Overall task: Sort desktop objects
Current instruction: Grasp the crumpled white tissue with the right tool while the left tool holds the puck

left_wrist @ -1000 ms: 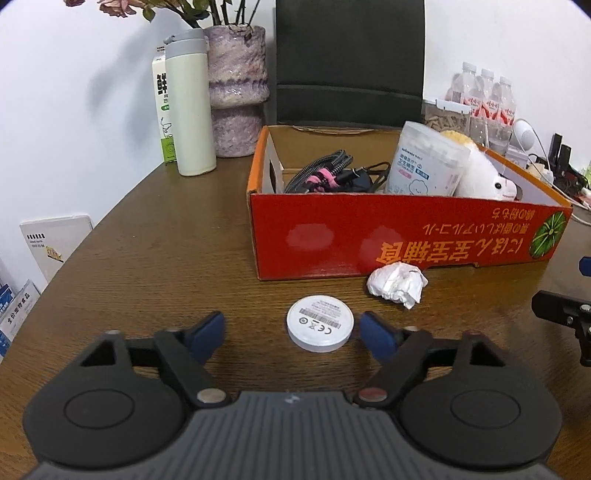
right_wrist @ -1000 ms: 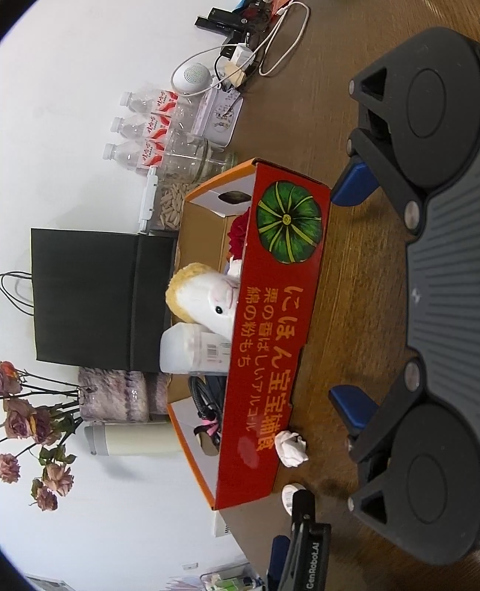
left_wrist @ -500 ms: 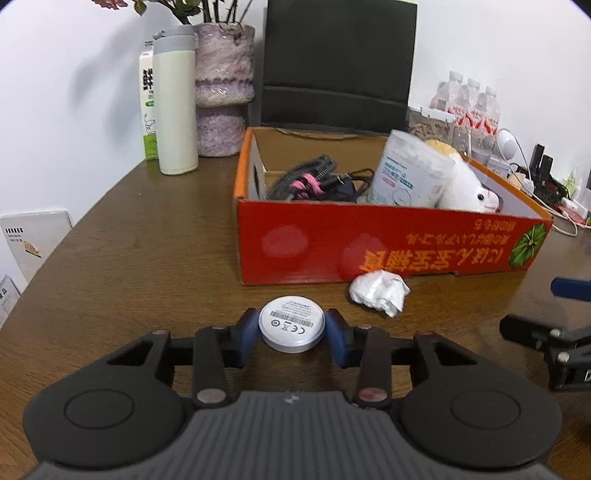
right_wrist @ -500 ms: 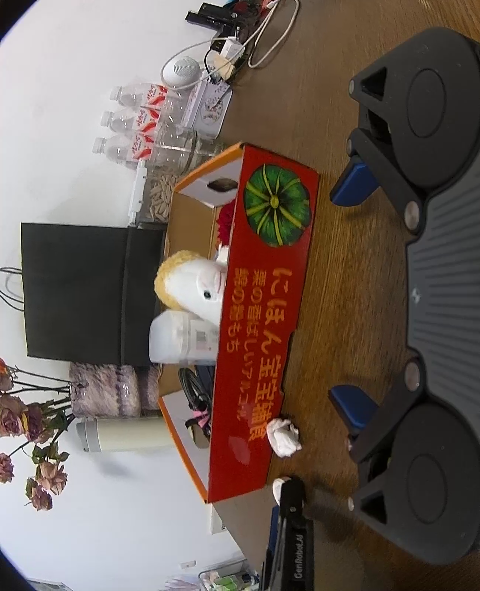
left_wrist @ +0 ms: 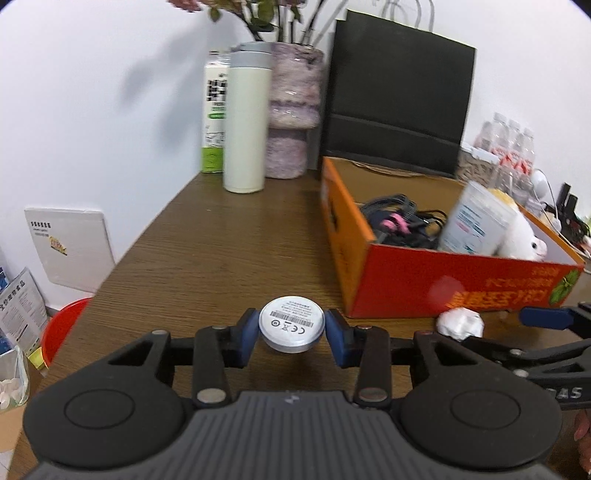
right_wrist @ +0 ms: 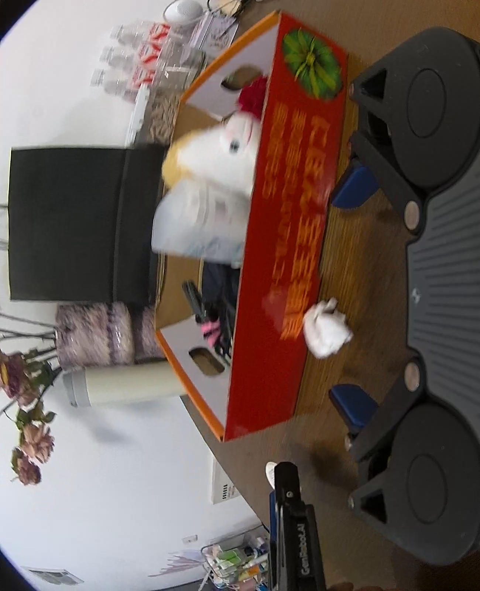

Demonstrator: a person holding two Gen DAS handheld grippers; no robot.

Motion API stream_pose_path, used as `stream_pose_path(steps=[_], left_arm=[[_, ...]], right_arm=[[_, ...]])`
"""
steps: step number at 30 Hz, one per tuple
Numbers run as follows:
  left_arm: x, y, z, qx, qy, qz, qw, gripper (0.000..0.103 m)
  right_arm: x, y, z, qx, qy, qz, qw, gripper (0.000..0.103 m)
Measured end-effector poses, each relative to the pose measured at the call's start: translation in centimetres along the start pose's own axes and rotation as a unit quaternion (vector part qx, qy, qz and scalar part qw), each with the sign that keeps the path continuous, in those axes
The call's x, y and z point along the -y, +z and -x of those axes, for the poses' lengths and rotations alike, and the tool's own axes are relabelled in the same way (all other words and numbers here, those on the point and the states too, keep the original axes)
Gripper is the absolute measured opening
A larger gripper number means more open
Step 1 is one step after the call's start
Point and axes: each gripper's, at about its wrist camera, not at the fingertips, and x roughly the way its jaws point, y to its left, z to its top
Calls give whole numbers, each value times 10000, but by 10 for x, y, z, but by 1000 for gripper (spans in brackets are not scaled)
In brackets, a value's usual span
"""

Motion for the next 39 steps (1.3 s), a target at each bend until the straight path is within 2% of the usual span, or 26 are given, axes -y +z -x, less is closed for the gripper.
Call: stream_pose_path(steps=[1, 4, 7, 9, 16, 21, 28, 33, 39], left_arm=[[-4, 1, 0, 5, -1, 38, 10000, 40], [-11, 1, -1, -35, -62, 77, 9999, 40], [-13, 1, 1, -37, -108, 44, 9999, 40], [-13, 0, 3, -28, -111, 54, 9999, 40], [-10, -3, 5, 6, -92, 24, 10000, 40], [-5, -6, 10, 141, 6, -12, 9999, 40], [12, -12, 23, 446, 234, -221, 9985, 40], [26, -10, 34, 603, 294, -218, 9975, 40], [53, 12, 43, 875, 112, -134, 9960, 40]], right_arm=[[-4, 1, -3, -7, -12, 11, 10000, 85], [-14, 5, -12, -70, -43, 17, 10000, 70], [-17, 7, -19, -127, -78, -10, 9999, 58], [-17, 7, -21, -163, -57, -44, 9998, 56], [-16, 6, -20, -169, 69, -36, 9998, 25], [-17, 4, -13, -61, 221, 37, 9997, 22], [-14, 4, 17, 341, 352, 66, 9988, 22], [8, 12, 42, 751, 342, -134, 9965, 22], [45, 26, 64, 1230, 134, -294, 9919, 22]])
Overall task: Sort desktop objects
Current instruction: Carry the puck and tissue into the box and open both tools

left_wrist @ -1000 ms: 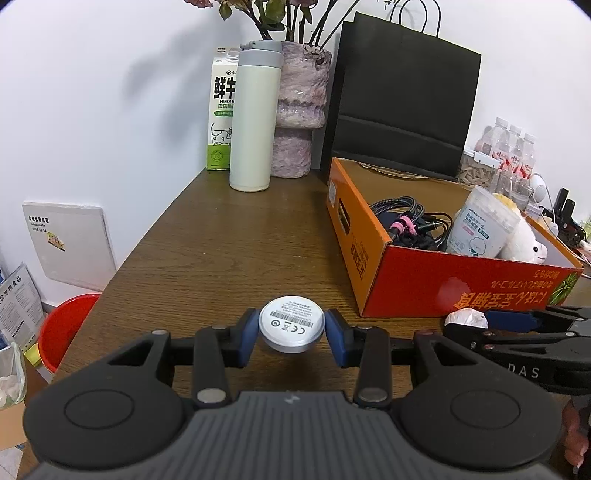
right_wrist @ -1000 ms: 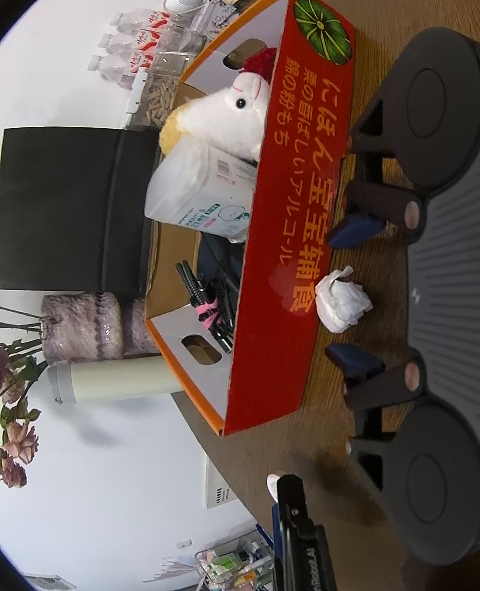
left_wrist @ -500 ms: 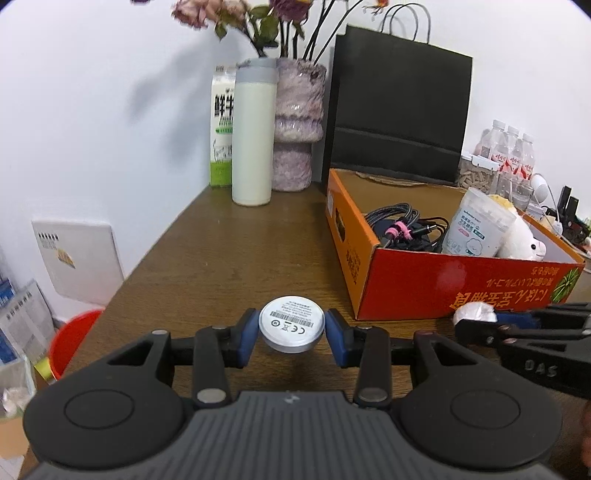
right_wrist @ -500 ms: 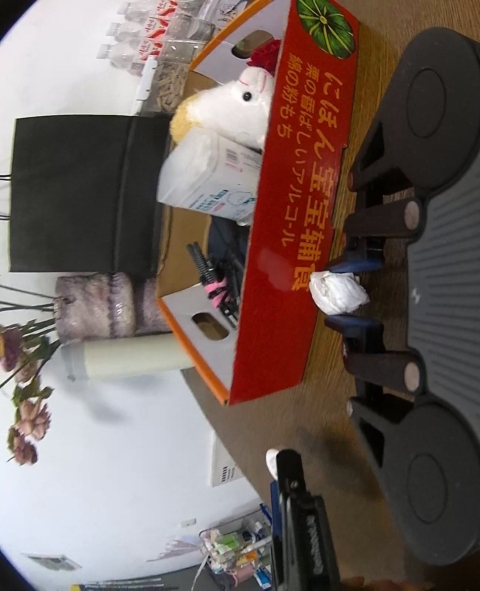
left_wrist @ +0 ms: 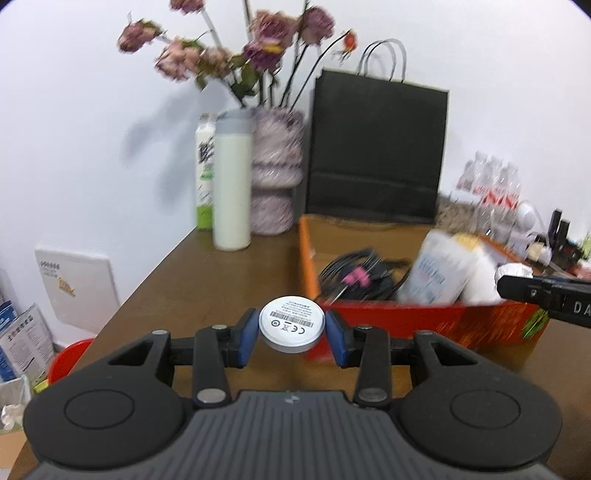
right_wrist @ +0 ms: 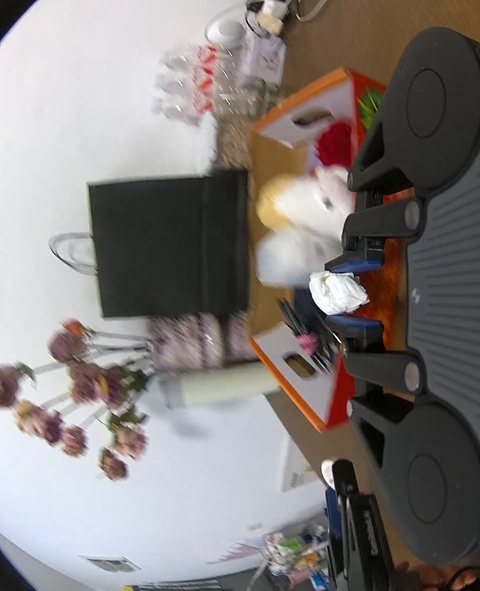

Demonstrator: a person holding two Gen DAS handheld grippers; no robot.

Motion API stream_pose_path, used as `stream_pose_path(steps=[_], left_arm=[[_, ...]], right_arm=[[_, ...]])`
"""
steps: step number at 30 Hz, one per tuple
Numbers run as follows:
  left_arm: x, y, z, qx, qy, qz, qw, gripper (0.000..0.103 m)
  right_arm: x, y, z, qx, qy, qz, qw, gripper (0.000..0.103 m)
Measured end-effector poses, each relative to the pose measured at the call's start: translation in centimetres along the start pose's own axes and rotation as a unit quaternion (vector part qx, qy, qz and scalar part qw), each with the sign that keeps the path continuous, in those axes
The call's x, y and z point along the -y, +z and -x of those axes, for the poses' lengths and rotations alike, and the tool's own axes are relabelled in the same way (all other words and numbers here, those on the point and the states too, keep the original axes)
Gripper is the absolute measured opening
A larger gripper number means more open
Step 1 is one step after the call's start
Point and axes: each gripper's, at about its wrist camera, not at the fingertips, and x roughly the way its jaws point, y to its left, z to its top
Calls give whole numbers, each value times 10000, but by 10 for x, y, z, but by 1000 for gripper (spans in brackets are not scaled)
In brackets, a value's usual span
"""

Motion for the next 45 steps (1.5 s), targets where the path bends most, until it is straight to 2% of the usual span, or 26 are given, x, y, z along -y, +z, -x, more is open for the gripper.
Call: stream_pose_path(steps=[7, 13, 26, 36, 37, 38, 42, 43, 45], left_arm=[[49, 31, -16, 333, -232, -48, 9992, 40], [78, 42, -45, 357, -267, 21, 9990, 40], [82, 39, -112, -11, -99, 11, 9999, 40], [86, 34, -122, -77, -166, -165, 9997, 43], [86, 34, -120, -60, -157, -165, 9997, 46], [86, 34, -119, -36, -139, -168, 9998, 56], [86, 37, -109, 218, -91, -140, 9996, 84], [86, 38, -107, 292, -97, -138, 9994, 88], [85, 39, -104, 416, -129, -99, 9990, 103]], right_arm=[[54, 16, -2, 255, -298, -148, 9991, 22], [86, 15, -18, 195, -452, -143, 9987, 22], [119, 15, -70, 12, -667, 143, 9977, 22], [113, 9, -77, -76, -643, 273, 9975, 25], [112, 9, -76, -62, -654, 296, 9974, 29], [111, 9, -75, -43, -644, 308, 9974, 32], [108, 10, -66, 179, -660, 303, 9972, 72], [108, 11, -63, 241, -677, 302, 9970, 81], [106, 13, -59, 345, -673, 314, 9966, 94]])
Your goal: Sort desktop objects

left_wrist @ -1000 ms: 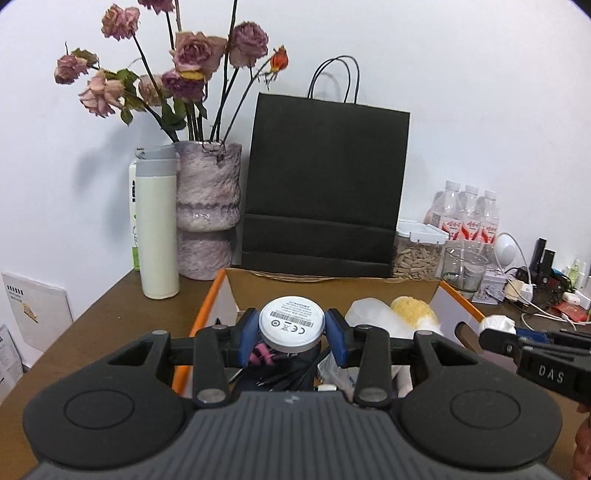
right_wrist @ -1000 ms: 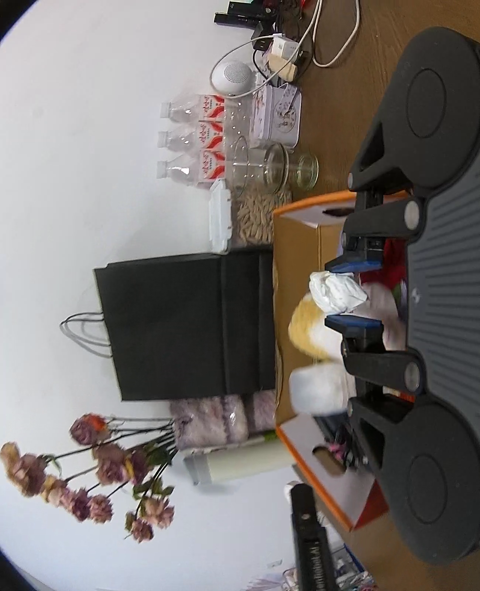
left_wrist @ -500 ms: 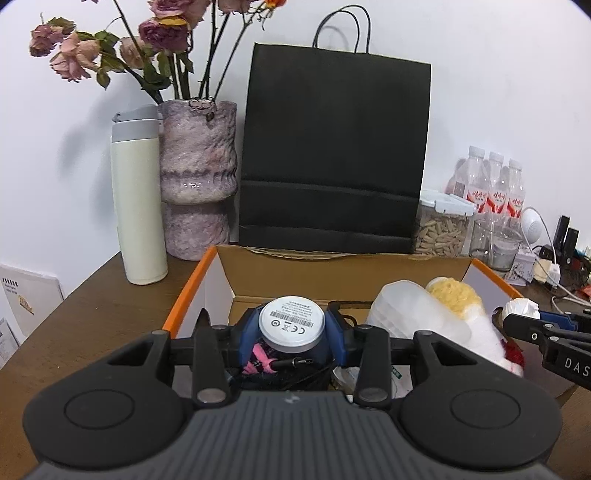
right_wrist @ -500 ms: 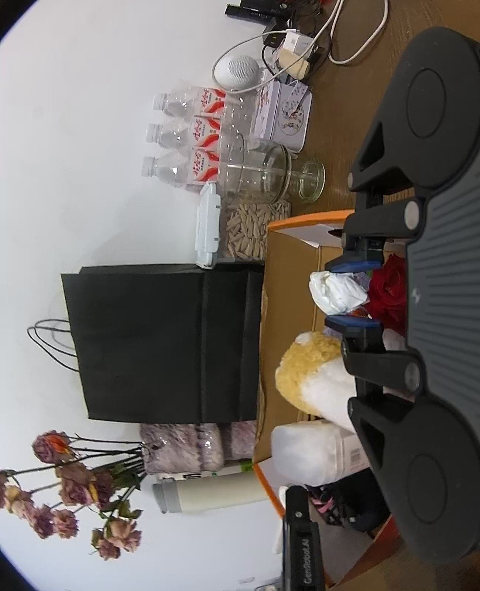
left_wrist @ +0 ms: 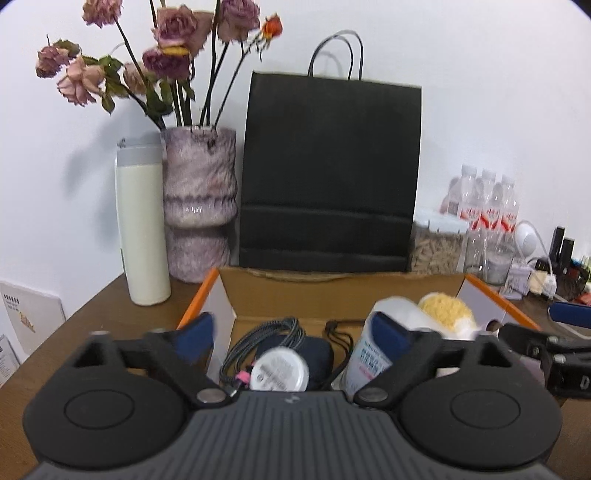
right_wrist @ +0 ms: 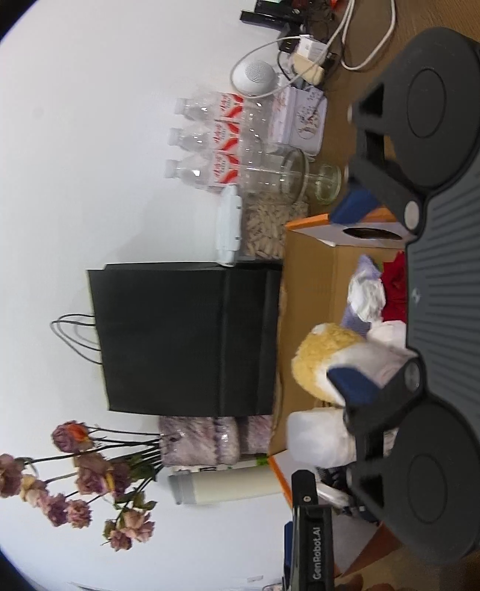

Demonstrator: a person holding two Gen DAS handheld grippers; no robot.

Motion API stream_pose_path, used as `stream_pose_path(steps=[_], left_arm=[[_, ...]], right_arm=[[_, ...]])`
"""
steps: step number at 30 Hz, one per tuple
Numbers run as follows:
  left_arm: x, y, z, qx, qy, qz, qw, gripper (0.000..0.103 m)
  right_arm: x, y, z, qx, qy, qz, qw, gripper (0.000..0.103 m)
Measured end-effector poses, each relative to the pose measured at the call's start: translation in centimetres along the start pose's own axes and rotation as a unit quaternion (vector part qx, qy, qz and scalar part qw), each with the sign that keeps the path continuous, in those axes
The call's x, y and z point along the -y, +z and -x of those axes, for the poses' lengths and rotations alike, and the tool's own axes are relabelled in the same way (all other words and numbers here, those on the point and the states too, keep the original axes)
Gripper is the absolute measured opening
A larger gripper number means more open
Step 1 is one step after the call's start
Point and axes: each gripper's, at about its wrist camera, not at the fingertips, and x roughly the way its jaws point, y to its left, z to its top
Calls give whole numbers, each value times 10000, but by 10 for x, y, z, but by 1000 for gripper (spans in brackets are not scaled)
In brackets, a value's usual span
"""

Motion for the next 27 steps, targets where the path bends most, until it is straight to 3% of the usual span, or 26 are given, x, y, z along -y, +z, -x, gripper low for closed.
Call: stream_pose_path(steps=[1, 2, 14, 27], left_arm=[[0, 0, 2, 64, -6, 27, 10000, 103], [0, 1, 4, 118, -16, 39, 9999, 103], [2, -6, 35, 212, 120, 7, 9997, 103], [-2, -31, 92, 155, -39, -27, 9999, 103]], right_arm=[[-1, 0, 2, 33, 11, 6, 10000, 102], [-2, 1, 2, 43, -2, 20, 10000, 103], [-10, -4, 18, 67, -93, 44, 9999, 103], [-25, -28, 71, -92, -87, -85, 9999, 103]])
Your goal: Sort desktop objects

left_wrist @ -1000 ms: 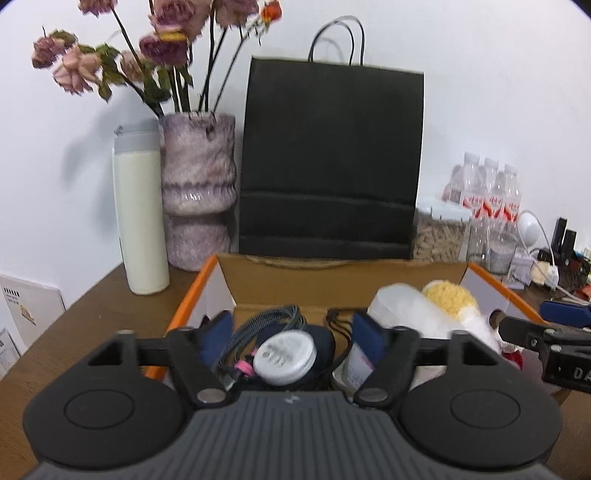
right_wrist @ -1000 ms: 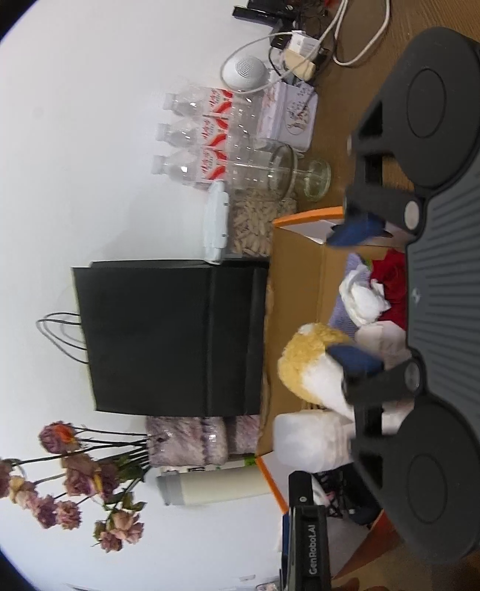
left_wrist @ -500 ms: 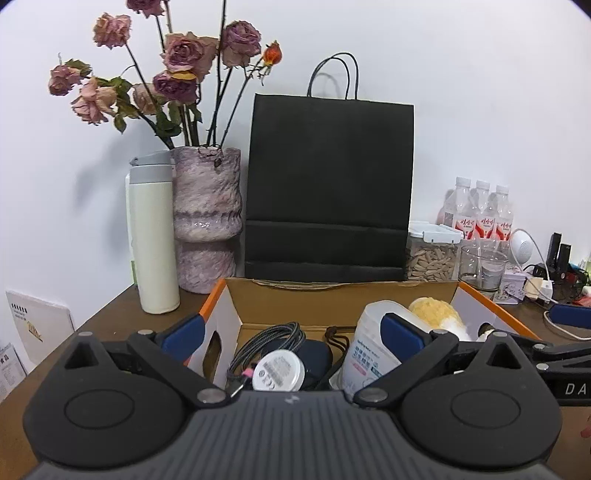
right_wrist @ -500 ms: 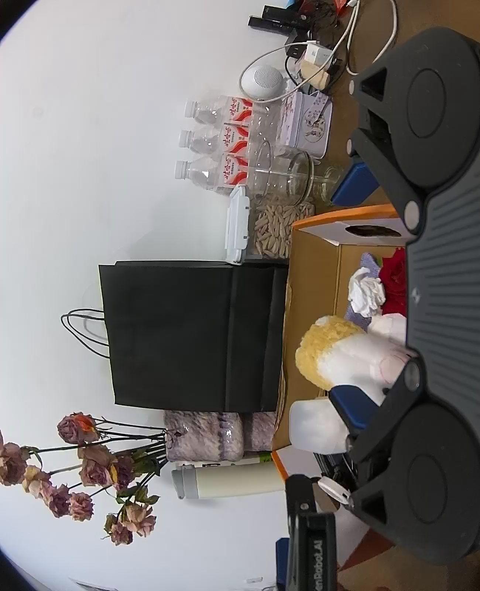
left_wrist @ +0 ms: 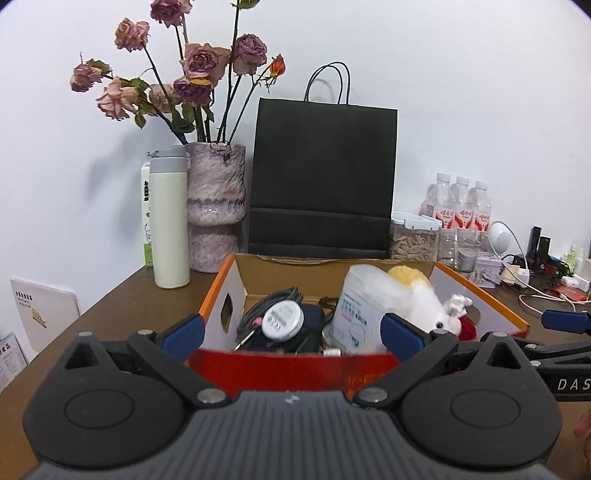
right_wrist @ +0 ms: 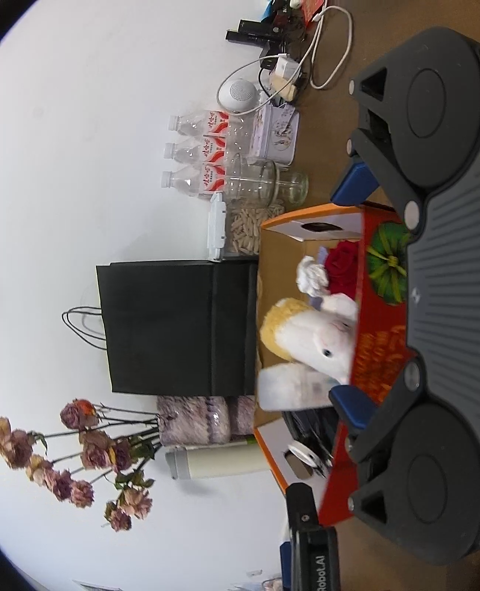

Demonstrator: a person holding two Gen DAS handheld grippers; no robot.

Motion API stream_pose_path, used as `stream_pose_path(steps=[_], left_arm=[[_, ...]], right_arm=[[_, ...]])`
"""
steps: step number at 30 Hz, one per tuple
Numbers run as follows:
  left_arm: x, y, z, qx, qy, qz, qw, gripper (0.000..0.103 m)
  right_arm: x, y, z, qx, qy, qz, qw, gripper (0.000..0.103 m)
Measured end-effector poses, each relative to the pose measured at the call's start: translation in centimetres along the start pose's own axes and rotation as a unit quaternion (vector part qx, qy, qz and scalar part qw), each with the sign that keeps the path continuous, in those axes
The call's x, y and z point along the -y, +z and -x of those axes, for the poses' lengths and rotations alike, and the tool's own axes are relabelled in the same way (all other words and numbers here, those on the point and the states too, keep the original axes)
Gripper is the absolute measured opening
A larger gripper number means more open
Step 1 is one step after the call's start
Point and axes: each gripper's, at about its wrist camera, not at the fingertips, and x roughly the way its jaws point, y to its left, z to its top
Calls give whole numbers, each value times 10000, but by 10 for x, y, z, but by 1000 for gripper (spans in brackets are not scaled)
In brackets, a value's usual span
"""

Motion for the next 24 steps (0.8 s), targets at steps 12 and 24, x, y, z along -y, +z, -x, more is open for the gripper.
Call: stream_pose_path(steps=[12, 24], left_arm=[[4, -23, 50, 108, 9, -111, 9999, 103], [11, -41, 73, 6, 56, -286, 9996, 103]], right_arm=[[-16, -19, 52, -4, 64, 12, 10000, 103], [-27, -32, 79, 2, 163, 116, 9998, 103]])
